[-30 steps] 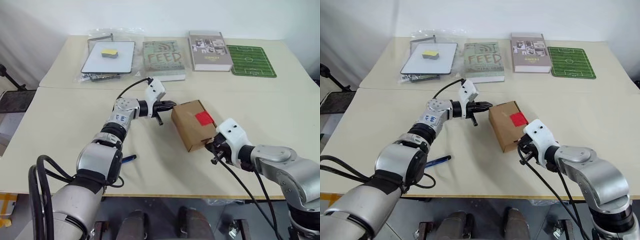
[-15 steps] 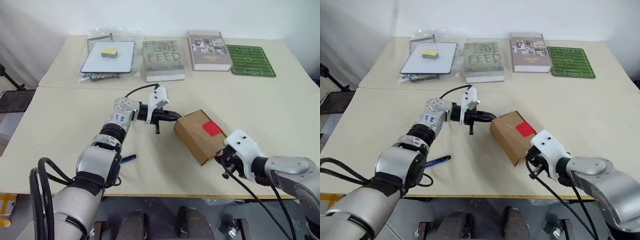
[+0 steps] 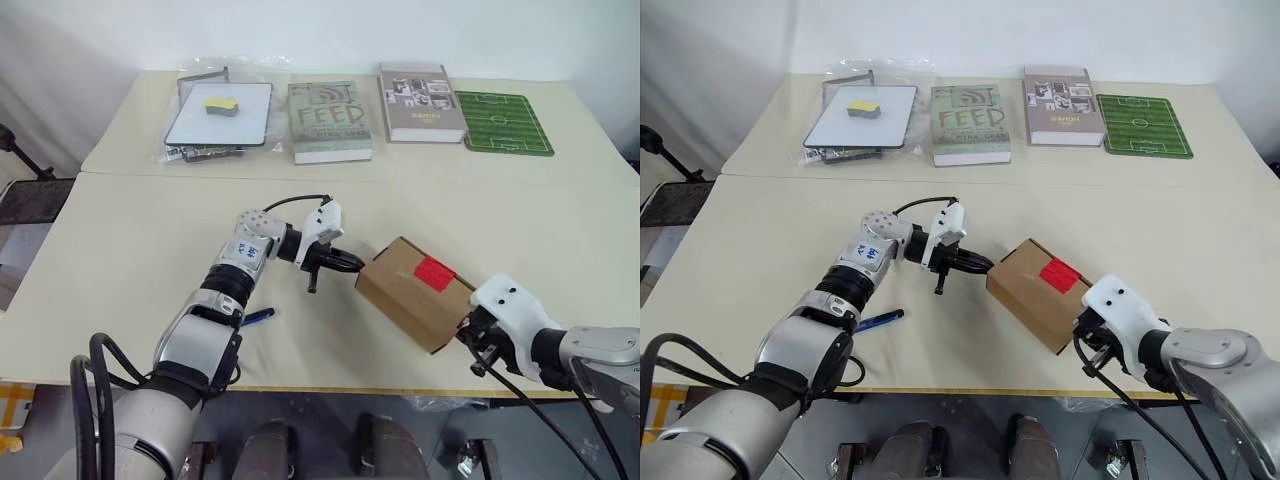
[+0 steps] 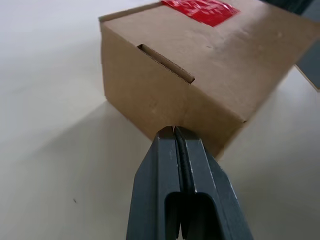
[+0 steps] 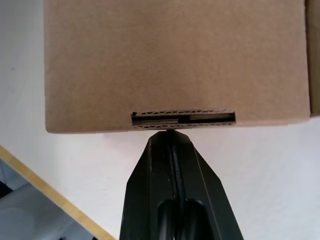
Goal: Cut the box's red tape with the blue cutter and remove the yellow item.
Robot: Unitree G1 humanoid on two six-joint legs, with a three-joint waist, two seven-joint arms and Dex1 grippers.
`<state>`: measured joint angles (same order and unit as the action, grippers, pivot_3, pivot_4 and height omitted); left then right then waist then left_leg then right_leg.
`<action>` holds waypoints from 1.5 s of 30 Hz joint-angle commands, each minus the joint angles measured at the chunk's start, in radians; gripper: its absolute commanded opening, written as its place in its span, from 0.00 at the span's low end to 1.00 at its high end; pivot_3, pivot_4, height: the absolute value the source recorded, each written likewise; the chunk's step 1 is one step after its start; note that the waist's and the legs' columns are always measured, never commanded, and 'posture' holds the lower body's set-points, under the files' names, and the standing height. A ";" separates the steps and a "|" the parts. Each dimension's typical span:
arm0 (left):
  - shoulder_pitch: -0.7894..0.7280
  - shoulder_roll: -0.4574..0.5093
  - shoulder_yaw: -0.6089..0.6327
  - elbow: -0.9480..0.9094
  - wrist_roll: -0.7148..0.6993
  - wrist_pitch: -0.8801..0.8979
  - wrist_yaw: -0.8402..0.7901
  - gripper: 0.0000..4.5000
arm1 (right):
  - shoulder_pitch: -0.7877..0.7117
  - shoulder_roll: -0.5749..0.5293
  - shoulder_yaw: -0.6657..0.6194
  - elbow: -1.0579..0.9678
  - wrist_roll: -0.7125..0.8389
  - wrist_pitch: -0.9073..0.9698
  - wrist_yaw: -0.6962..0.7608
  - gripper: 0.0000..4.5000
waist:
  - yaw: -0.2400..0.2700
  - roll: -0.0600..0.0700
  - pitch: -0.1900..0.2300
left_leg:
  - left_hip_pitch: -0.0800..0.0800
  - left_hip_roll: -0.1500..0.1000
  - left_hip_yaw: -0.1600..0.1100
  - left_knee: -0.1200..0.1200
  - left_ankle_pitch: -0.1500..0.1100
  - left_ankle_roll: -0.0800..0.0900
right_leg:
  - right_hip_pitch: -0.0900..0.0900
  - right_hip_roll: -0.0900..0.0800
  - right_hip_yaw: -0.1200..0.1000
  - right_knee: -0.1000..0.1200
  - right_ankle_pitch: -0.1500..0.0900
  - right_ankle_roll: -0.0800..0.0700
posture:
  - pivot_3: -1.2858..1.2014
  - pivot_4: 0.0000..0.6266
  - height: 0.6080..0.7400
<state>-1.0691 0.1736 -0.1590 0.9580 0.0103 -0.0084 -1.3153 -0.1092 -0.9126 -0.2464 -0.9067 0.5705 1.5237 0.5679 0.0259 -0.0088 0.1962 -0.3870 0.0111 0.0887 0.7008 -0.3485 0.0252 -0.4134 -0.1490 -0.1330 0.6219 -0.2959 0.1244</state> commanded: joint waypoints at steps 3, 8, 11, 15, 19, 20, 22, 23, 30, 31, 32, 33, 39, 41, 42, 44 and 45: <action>-0.013 0.009 -0.015 -0.021 0.004 0.013 0.013 0.01 | 0.044 -0.048 -0.052 0.005 -0.018 -0.082 0.012 0.00 | 0.001 0.000 0.000 | 0.000 0.000 0.000 0.000 0.000 0.000 | 0.000 0.000 0.000 0.000 0.000 0.000 | 0.52 0.24 1.00; -0.048 0.041 0.017 0.013 -0.017 0.017 0.046 0.01 | 0.128 -0.121 -0.115 0.065 -0.049 -0.162 0.037 0.00 | 0.001 0.000 0.000 | 0.000 0.000 0.000 0.000 0.000 0.000 | 0.000 0.000 0.000 0.000 0.000 0.000 | 0.52 0.24 1.00; -0.080 0.066 0.040 0.050 -0.023 0.013 0.082 0.01 | 0.168 -0.157 -0.156 0.109 -0.071 -0.217 0.056 0.00 | 0.001 0.000 0.000 | 0.000 0.000 0.000 0.000 0.000 0.001 | 0.000 0.000 0.000 0.000 0.000 0.000 | 0.52 0.24 1.00; -0.123 0.095 0.080 0.084 -0.035 0.017 0.135 0.01 | 0.204 -0.213 -0.208 0.203 -0.128 -0.315 0.081 0.00 | 0.001 0.000 0.000 | 0.000 0.000 0.001 0.000 0.000 0.001 | 0.000 0.000 0.001 0.000 0.000 0.000 | 0.52 0.24 1.00; -0.162 0.118 0.149 0.120 -0.060 -0.012 0.246 0.01 | 0.080 -0.260 -0.146 0.402 -0.226 -0.532 0.064 0.00 | -0.003 0.000 0.000 | 0.000 0.000 0.001 0.000 0.001 0.001 | 0.000 0.000 0.001 0.000 0.001 0.001 | 0.52 0.24 1.00; -0.167 0.127 0.160 0.126 -0.061 -0.015 0.264 0.01 | -0.003 -0.247 -0.116 0.463 -0.232 -0.569 0.050 0.00 | -0.008 -0.001 0.000 | 0.000 0.000 0.002 0.000 0.001 0.002 | 0.000 0.000 0.001 0.000 0.001 0.001 | 0.52 0.24 1.00; -0.168 0.146 0.171 0.123 -0.059 -0.010 0.284 0.10 | -0.160 -0.213 -0.055 0.569 -0.237 -0.611 0.038 0.00 | -0.015 0.000 0.000 | 0.001 0.000 0.003 0.001 0.002 0.002 | 0.000 0.000 0.003 0.000 0.003 0.001 | 0.52 0.24 1.00; -0.168 0.158 0.174 0.117 -0.061 0.009 0.278 0.14 | -0.222 -0.196 -0.033 0.609 -0.222 -0.609 0.053 0.04 | -0.015 0.000 0.000 | 0.001 0.000 0.003 0.000 0.002 0.002 | 0.000 0.000 0.003 0.000 0.003 0.001 | 0.52 0.24 1.00; 0.003 0.332 0.191 -0.206 -0.125 0.313 0.168 0.62 | -0.355 -0.123 0.105 0.663 -0.198 -0.679 0.160 0.51 | -0.030 0.000 0.000 | 0.000 0.001 0.002 -0.002 0.002 0.002 | -0.001 0.000 0.001 0.000 0.003 0.000 | 0.52 0.24 1.00; 0.057 0.365 0.206 -0.295 -0.145 0.362 0.168 0.69 | -0.358 -0.110 0.110 0.665 -0.193 -0.684 0.165 0.58 | -0.031 0.000 0.000 | 0.000 0.000 0.002 -0.003 0.002 0.002 | -0.002 0.000 0.001 0.000 0.003 0.000 | 0.52 0.24 1.00; 0.112 0.396 0.220 -0.381 -0.161 0.409 0.173 0.76 | -0.359 -0.097 0.111 0.665 -0.184 -0.688 0.175 0.66 | -0.032 0.000 0.000 | 0.000 0.001 0.002 -0.003 0.002 0.002 | -0.002 0.000 0.001 0.000 0.003 0.001 | 0.52 0.24 1.00; 0.184 0.437 0.234 -0.484 -0.180 0.470 0.169 0.84 | -0.362 -0.085 0.117 0.665 -0.179 -0.698 0.186 0.74 | -0.031 0.000 0.000 | 0.000 0.001 0.002 -0.003 0.002 0.002 | -0.002 0.000 0.001 0.000 0.003 0.001 | 0.52 0.24 1.00; 0.535 0.595 0.349 -0.922 -0.327 0.733 0.173 1.00 | -0.405 -0.044 0.148 0.688 -0.162 -0.736 0.250 0.99 | -0.025 0.000 0.000 | 0.000 0.005 0.001 0.000 0.002 0.002 | -0.001 -0.001 0.003 0.001 0.003 0.001 | 0.52 0.24 1.00; 0.641 0.588 0.412 -1.015 -0.361 0.679 0.198 1.00 | -0.428 -0.029 0.156 0.699 -0.149 -0.739 0.271 0.99 | -0.019 0.000 0.000 | 0.000 0.005 0.001 0.001 0.002 0.002 | 0.000 -0.002 0.004 0.001 0.003 0.001 | 0.52 0.24 1.00; 0.703 0.584 0.447 -1.045 -0.376 0.648 0.198 1.00 | -0.444 -0.019 0.165 0.705 -0.141 -0.741 0.285 0.99 | -0.018 0.000 0.000 | 0.001 0.004 0.001 0.001 0.002 0.002 | 0.000 -0.002 0.004 0.001 0.003 0.001 | 0.52 0.24 1.00; 0.788 0.576 0.492 -1.080 -0.408 0.598 0.186 1.00 | -0.466 -0.005 0.182 0.714 -0.137 -0.742 0.305 0.99 | -0.024 0.000 0.000 | 0.001 0.005 0.000 0.002 0.002 0.002 | 0.000 -0.002 0.006 0.000 0.004 0.001 | 0.52 0.24 1.00; 0.820 0.567 0.508 -1.098 -0.432 0.578 0.176 1.00 | -0.474 0.001 0.190 0.717 -0.137 -0.744 0.313 0.99 | -0.023 0.000 0.000 | 0.002 0.005 -0.002 0.001 0.002 0.002 | 0.000 -0.002 0.007 0.001 0.004 0.001 | 0.52 0.24 1.00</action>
<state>-0.2668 0.7428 0.2965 -0.0812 -0.3734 0.6174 -1.1281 -0.5649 -0.9179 -0.0468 -0.1871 0.4213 0.8002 0.8630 0.0027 -0.0092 0.1964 -0.3849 0.0159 0.0873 0.7022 -0.3464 0.0270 -0.4129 -0.1507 -0.1266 0.6226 -0.2923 0.1251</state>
